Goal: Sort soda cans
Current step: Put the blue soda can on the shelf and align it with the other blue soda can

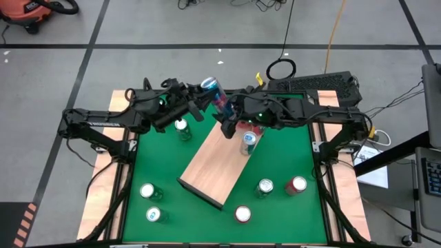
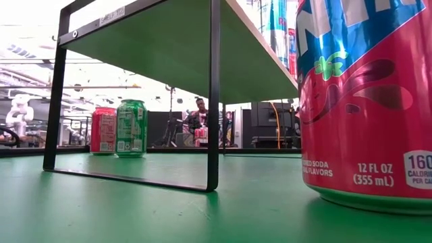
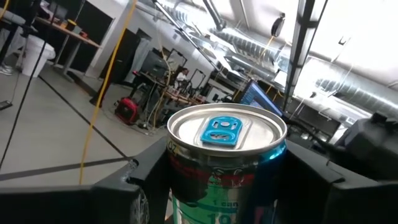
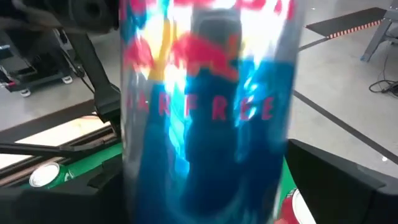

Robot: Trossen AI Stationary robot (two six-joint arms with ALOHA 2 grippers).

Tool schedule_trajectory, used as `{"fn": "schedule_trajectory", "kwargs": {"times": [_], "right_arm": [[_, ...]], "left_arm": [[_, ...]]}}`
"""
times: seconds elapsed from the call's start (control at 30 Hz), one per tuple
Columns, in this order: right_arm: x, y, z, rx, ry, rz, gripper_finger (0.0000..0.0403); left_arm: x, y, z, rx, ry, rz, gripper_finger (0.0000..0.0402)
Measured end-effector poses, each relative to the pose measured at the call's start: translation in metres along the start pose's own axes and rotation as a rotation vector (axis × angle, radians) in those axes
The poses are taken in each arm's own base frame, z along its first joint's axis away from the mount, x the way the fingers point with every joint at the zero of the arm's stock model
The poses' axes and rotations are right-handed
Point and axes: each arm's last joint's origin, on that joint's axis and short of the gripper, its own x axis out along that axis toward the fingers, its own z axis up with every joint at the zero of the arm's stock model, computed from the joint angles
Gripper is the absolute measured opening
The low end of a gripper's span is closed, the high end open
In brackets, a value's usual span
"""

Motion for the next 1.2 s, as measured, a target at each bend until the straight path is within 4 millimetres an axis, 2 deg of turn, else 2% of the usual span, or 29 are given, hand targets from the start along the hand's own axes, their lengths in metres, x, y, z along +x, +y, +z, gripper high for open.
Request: {"fn": "schedule_trajectory", "kwargs": {"times": [0.57,0.67,0.87,0.97,1.2], "right_arm": [[0.001,0.002,-0.001,0.032,0.008,0.011,0.022],[0.001,0.002,-0.001,0.041,0.013,0.022,0.0216],[-0.002,0.002,0.0,0.085,0.017,0.057,0.0238],[-0.007,0.001,0.002,0.098,0.012,0.077,0.0234],[-0.016,0.002,0.006,0.091,0.03,0.21,0.0219]], "left_arm": [[0.0,0.0,0.0,0.004,0.008,-0.001,0.0229],[0.0,0.0,-0.001,0.009,0.016,-0.013,0.0243],[-0.001,-0.002,0.001,-0.004,0.028,-0.063,0.031],[-0.004,-0.003,0.006,-0.008,0.028,-0.08,0.0335],[-0.012,-0.001,0.021,0.0,0.048,-0.16,0.0347]]}}
